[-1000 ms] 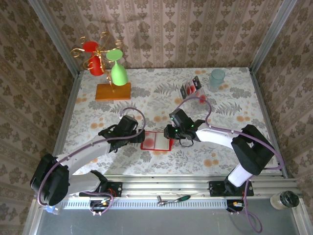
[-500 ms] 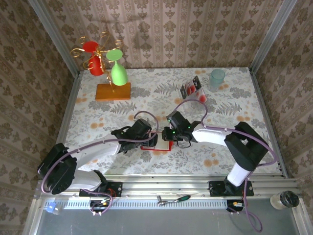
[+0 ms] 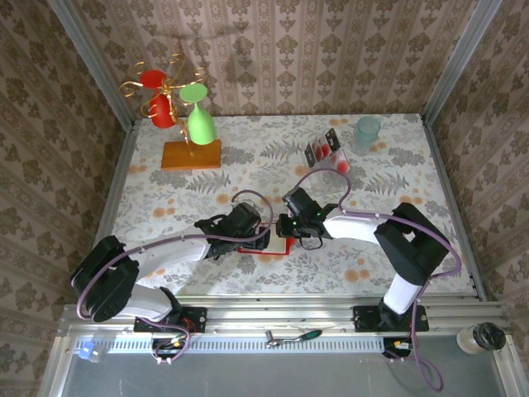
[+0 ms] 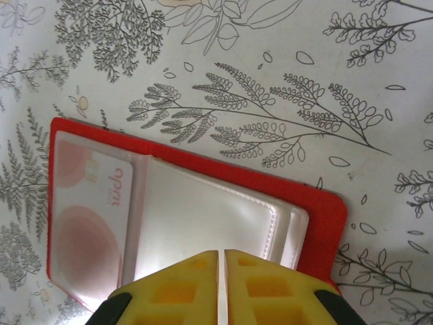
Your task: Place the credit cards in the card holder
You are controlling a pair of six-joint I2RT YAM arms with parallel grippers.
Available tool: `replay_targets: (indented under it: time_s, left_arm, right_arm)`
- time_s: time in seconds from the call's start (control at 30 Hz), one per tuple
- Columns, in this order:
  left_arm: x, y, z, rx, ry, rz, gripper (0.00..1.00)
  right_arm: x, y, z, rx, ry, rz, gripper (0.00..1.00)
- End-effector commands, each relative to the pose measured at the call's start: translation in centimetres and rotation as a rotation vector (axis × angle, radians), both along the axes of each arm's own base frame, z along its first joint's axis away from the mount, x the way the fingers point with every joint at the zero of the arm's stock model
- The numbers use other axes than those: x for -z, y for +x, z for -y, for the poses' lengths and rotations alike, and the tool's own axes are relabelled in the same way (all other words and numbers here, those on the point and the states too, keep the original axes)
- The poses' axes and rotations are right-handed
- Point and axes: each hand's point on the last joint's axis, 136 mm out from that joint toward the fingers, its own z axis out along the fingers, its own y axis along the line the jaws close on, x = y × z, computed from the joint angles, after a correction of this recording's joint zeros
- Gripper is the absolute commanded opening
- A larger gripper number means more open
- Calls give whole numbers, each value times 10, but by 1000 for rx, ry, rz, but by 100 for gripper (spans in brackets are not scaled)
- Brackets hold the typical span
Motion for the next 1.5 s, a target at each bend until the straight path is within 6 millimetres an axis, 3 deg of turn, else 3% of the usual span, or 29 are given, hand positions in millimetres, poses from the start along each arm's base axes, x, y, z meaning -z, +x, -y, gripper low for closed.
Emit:
replay_targets:
  time_s: [0.0,0.23,0.6,0.97,1.23,1.47]
  left_arm:
    - [5,0,0,-8,7,2,100]
    - [11,1,1,0,19,0,100]
    - [27,-3,-1,6,38,-20,100]
    - [11,-5,3,7,-30,42,100]
    - [27,-8,9,27,-7,13,100]
    - [37,-9,0,11,43,12,100]
  right_arm:
    - [5,2,-2,-16,-22,-19,12]
    - [8,1,-15,-36,32,-47,10]
    - [10,2,-20,-27,61,-58,10]
    - [12,2,-20,-25,62,-62,10]
    - [13,2,-20,-23,63,-64,10]
    - [12,2,-21,-24,70,-60,10]
